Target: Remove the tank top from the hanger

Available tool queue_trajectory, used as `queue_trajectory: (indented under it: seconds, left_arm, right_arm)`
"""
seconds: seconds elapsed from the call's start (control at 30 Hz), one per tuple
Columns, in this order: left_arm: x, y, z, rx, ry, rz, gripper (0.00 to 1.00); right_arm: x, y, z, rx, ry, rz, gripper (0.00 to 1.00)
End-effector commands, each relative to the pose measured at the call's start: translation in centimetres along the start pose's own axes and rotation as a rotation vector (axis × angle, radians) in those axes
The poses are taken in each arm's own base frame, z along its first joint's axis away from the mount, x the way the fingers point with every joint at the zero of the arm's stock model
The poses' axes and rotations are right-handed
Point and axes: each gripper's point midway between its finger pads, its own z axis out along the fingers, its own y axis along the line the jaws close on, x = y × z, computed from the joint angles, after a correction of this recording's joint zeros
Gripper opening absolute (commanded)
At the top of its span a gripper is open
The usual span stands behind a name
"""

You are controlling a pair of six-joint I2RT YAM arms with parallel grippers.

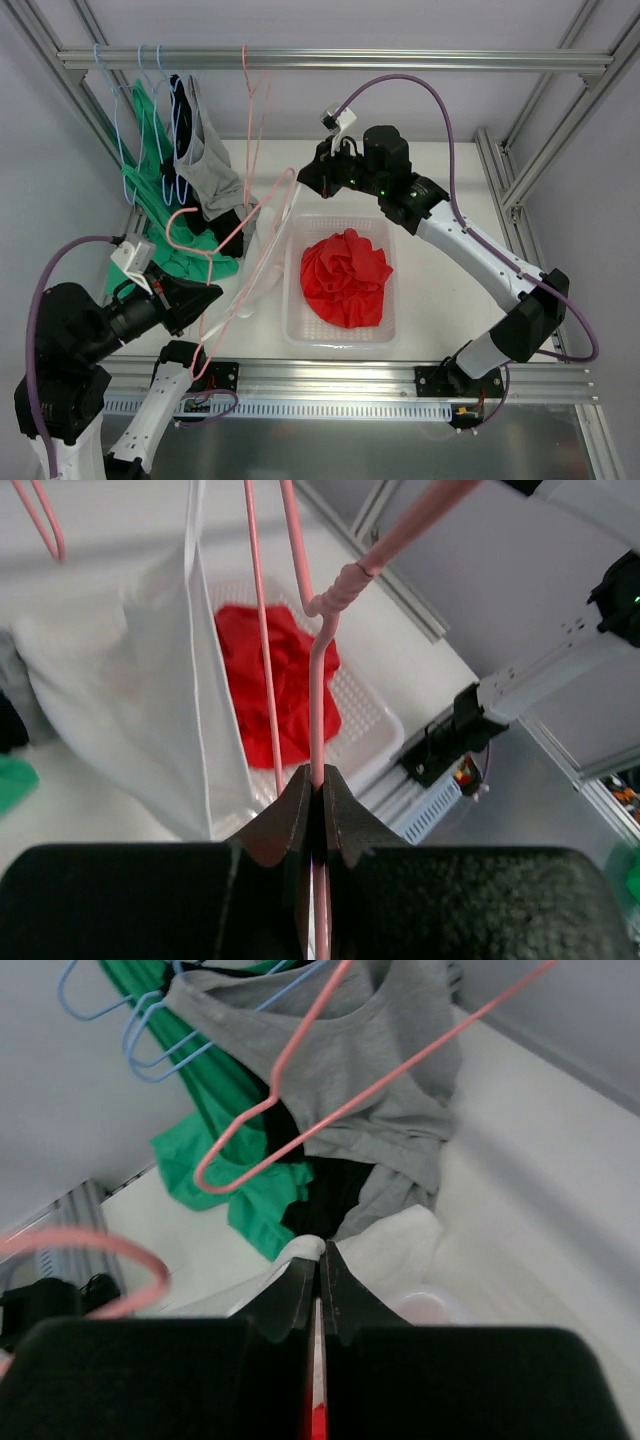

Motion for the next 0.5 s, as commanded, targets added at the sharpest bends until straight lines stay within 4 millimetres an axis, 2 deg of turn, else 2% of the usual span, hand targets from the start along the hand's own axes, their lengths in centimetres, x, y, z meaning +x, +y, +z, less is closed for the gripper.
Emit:
queue_trajectory:
  seconds: [0.0, 0.03, 0.07, 0.1, 0.13, 0.17, 0.2, 0.23, 0.3, 0.33, 0.37, 0.4, 0.43, 0.47]
  left_arm:
    - [-6.4, -3.3, -1.2, 0.093, -0.265, 0.131, 0.0]
    - [-9.0, -4.5, -1.8, 0.131, -0.388, 0.204, 0.0]
    - [-10.0, -5.0, -2.0, 0.153, -0.439, 0.222, 0.0]
    - [-10.8, -4.6, -1.7, 0.146, -0.48, 0.201, 0.0]
    - [-11.9, -4.5, -1.6, 0.142, -0.523, 0.209, 0.0]
    - [-13.5, -4.9, -2.0, 0.149, -0.591, 0.237, 0.0]
    - [-14.4, -4.1, -1.3, 0.131, -0.623, 0.232, 0.0]
    - [-15.3, -3.8, -1.1, 0.127, -0.662, 0.243, 0.0]
    - [-17.4, -3.1, -0.8, 0.113, -0.771, 0.29, 0.0]
    - [-18.3, -2.3, -0.6, 0.084, -0.809, 0.285, 0.0]
    - [-19.0, -1.8, -0.4, 0.067, -0.831, 0.288, 0.0]
    - [-19.6, -0.8, 0.8, 0.045, -0.822, 0.296, 0.0]
    - [-20.6, -0.8, 1.0, 0.044, -0.841, 0.316, 0.0]
    - [-21.1, -0.3, 1.5, 0.03, -0.835, 0.323, 0.0]
  right_arm:
    - [-1.4, 4.2, -1.2, -0.182, 0.017, 0.026, 0.0]
    - [-1.8, 5.2, -1.6, -0.217, 0.009, 0.035, 0.0]
    - [-2.5, 6.4, -2.1, -0.258, -0.017, 0.051, 0.0]
    - [-3.4, 7.8, -3.4, -0.304, -0.045, 0.039, 0.0]
    - [-2.6, 9.2, -3.7, -0.338, -0.036, 0.035, 0.0]
    - [-2.7, 10.3, -4.2, -0.364, -0.046, 0.049, 0.0]
    - [-2.6, 11.3, -4.7, -0.386, -0.046, 0.044, 0.0]
    - [-1.7, 13.3, -5.4, -0.426, -0.034, 0.034, 0.0]
    - [-0.5, 14.9, -5.4, -0.445, -0.023, -0.002, 0.0]
    - [0.5, 16.9, -5.7, -0.482, -0.007, -0.018, 0.0]
    - [2.1, 17.4, -5.2, -0.48, 0.02, -0.024, 0.0]
    - [2.9, 17.2, -4.6, -0.443, 0.03, -0.027, 0.0]
    - [3.5, 18.2, -4.3, -0.449, 0.029, -0.039, 0.0]
    - [4.8, 18.3, -3.2, -0.435, 0.05, -0.036, 0.0]
